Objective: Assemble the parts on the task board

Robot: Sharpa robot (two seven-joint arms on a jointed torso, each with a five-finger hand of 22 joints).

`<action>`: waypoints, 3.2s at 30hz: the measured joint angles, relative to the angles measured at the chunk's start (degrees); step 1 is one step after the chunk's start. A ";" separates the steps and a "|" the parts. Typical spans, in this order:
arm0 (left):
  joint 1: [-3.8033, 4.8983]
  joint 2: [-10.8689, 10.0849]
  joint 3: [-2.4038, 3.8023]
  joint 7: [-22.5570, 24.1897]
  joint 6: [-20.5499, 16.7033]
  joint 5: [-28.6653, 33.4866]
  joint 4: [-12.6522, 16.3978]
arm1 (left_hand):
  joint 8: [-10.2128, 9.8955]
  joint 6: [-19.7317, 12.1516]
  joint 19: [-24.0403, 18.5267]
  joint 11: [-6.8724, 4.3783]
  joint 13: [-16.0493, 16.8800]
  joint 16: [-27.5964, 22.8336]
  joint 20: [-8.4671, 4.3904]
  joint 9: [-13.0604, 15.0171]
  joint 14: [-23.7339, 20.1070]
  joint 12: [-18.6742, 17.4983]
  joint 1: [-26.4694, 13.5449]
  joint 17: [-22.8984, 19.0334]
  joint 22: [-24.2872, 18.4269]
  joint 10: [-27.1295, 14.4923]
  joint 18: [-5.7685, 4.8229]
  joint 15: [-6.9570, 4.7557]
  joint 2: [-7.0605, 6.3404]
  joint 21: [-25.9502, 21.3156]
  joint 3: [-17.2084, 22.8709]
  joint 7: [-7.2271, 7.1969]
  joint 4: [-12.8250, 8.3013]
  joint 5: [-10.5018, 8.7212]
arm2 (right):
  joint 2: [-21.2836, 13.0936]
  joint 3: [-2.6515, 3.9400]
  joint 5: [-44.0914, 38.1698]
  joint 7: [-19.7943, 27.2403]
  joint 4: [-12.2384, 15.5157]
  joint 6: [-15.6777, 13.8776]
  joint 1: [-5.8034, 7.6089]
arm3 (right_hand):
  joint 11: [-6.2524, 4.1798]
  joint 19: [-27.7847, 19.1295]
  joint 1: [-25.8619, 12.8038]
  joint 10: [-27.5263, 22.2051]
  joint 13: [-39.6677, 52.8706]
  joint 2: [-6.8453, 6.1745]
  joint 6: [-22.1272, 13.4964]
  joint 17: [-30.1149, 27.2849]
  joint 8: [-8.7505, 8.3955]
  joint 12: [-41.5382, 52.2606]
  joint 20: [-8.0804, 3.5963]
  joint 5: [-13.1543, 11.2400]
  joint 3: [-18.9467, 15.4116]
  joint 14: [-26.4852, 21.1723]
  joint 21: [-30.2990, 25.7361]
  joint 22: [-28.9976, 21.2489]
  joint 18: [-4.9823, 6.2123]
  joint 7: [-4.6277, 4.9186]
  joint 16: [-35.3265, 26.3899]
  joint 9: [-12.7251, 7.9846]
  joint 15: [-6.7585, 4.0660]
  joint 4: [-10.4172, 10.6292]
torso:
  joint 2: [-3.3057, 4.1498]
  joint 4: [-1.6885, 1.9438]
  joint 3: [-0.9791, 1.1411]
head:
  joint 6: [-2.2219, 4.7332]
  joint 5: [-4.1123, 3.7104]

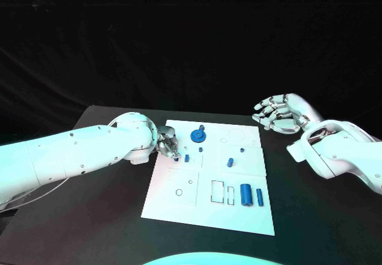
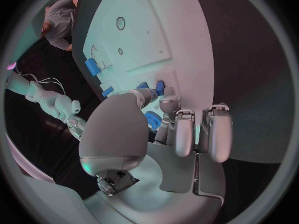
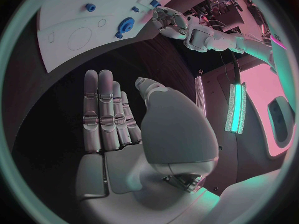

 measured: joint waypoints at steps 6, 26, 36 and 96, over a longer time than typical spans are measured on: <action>0.05 0.18 -0.02 -0.37 0.17 0.03 -0.07 | 0.00 0.01 0.00 -0.21 0.17 0.00 0.00 -0.05 0.00 0.00 0.00 0.00 0.00 0.23 0.00 0.00 0.00 0.00 0.00 0.01 0.00 0.00 | -0.03 0.00 0.01 0.00 0.03 0.00 0.00 | 0.00 0.00 0.00 0.00 0.00 0.00 0.00 0.00 0.00 0.00 0.00 0.00 0.00 0.00 0.00 0.00 0.00 0.00 0.00 0.00 0.00 0.00 | 0.01 0.05 0.00 | -0.15 -0.10; -0.16 0.30 -0.30 -1.37 -0.13 1.72 -0.40 | -0.04 2.03 0.00 -0.86 1.21 0.00 0.00 -0.66 -0.09 0.94 -8.99 0.00 0.00 1.45 0.00 -0.54 -2.04 0.34 1.47 -1.71 -2.64 -0.29 | -0.10 0.00 0.03 0.01 0.12 -0.02 0.00 | 0.00 0.00 -0.47 0.00 -0.19 0.01 -0.13 0.00 0.00 0.00 0.00 0.00 0.00 0.00 -0.23 -0.22 -0.01 0.13 -0.23 -0.02 0.00 0.00 | -0.04 0.10 0.00 | -0.34 -0.08; -0.18 0.31 -0.28 -1.89 -0.14 2.60 -0.67 | -0.60 2.33 0.20 -0.86 1.39 0.00 -0.20 -1.02 -0.09 0.94 -9.73 0.00 0.00 1.45 0.00 -0.54 -1.89 0.60 -2.29 -1.74 -0.28 -0.30 | -0.17 0.00 0.04 0.01 0.16 -0.02 0.00 | 0.00 0.00 -0.47 0.00 -0.27 0.01 -0.13 0.00 0.00 0.00 0.00 0.00 -0.10 0.00 -0.35 -0.30 0.00 0.13 -0.23 -0.02 0.00 0.10 | -0.04 0.09 0.02 | -0.35 -0.05; -0.92 3.03 -1.18 26.44 -23.68 -3.16 -1.31 | -11.35 -9.53 -25.21 6.21 -29.65 -24.67 4.80 -12.49 -14.14 -28.23 8.99 -21.05 -21.10 -24.45 6.87 5.42 -3.27 -24.39 -7.09 5.19 -4.48 0.16 | -0.15 -0.10 -0.02 -0.35 -1.29 1.53 -0.12 | 1.67 -0.72 -0.30 -0.14 -9.70 0.61 -0.55 -4.97 1.12 -3.92 1.95 0.23 -0.64 -3.18 -10.45 -11.04 0.00 0.17 -16.96 -0.49 2.13 -0.02 | 0.03 0.08 -0.02 | 0.87 -1.10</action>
